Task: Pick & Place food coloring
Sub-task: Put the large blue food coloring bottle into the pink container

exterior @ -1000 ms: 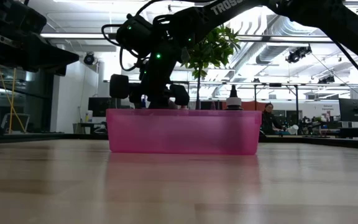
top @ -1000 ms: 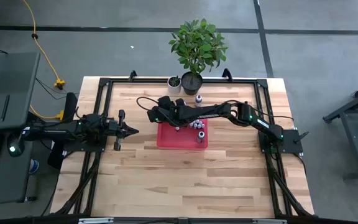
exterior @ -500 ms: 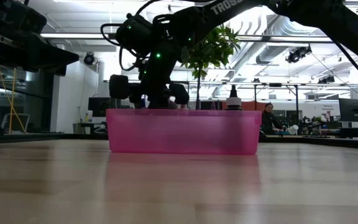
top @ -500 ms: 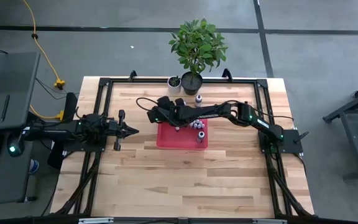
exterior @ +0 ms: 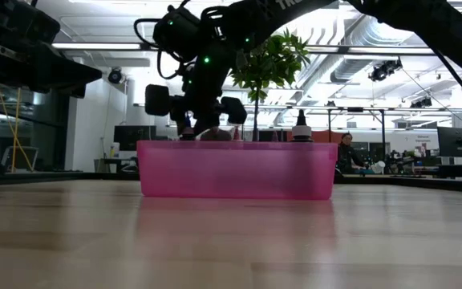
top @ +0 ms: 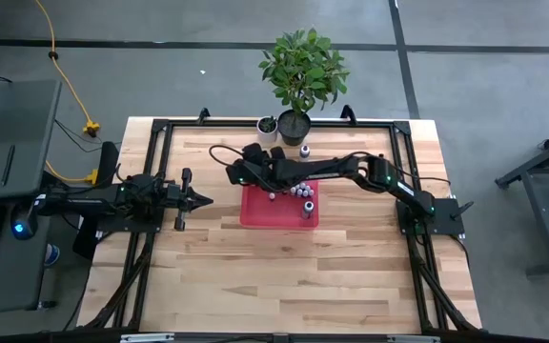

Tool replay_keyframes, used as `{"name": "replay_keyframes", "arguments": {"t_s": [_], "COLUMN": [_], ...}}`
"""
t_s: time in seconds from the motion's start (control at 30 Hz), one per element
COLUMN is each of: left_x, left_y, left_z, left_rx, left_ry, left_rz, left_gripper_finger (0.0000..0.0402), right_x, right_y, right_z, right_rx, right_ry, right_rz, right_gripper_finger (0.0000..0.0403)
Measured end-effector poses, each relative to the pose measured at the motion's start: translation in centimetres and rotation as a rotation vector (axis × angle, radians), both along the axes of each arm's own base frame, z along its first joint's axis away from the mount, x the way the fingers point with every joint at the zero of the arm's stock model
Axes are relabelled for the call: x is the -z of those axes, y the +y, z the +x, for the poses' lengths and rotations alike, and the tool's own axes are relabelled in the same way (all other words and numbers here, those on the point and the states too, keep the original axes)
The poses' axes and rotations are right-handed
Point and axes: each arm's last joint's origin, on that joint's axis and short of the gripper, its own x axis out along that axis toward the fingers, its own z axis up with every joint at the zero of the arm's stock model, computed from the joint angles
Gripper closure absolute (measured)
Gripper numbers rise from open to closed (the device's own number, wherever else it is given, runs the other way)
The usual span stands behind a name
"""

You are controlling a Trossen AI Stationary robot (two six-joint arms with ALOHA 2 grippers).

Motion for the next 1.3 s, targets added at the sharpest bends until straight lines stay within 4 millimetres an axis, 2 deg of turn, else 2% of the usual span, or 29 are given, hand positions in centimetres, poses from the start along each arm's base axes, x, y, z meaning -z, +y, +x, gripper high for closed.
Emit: {"name": "replay_keyframes", "arguments": {"t_s": [0.3,0.53,0.7,0.87,0.97,1.3], "left_x": [0.0,0.0,0.0,0.0,0.0,0.0], "left_y": [0.0,0.0,0.0,0.0,0.0,0.0], "left_z": [0.0,0.0,0.0,0.0,0.0,0.0], "left_rx": [0.000,0.000,0.000,0.001,0.000,0.000], "left_ry": [0.000,0.000,0.000,0.000,0.000,0.000], "left_rz": [0.000,0.000,0.000,0.000,0.000,0.000], "left_gripper_finger": [0.0401,0.0401,0.0401,0.0401,0.0401,0.0401], "right_x": [-2.2,-5.5,-8.2,-9.9,-10.3,-9.5], "right_y": [0.0,0.5,2.0,4.0,5.3,9.3], "right_z": [-0.5,-1.3,-2.1,-2.7,-2.8,-3.2], "right_rx": [0.008,-0.004,-0.043,-0.116,-0.163,-0.295], "right_ry": [-0.030,-0.061,-0.084,-0.101,-0.108,-0.060], "right_rz": [-0.019,-0.068,-0.091,-0.072,-0.054,0.054], "right_gripper_finger": [0.0282,0.0282,0.0282,0.0282,0.0282,0.0282]}}
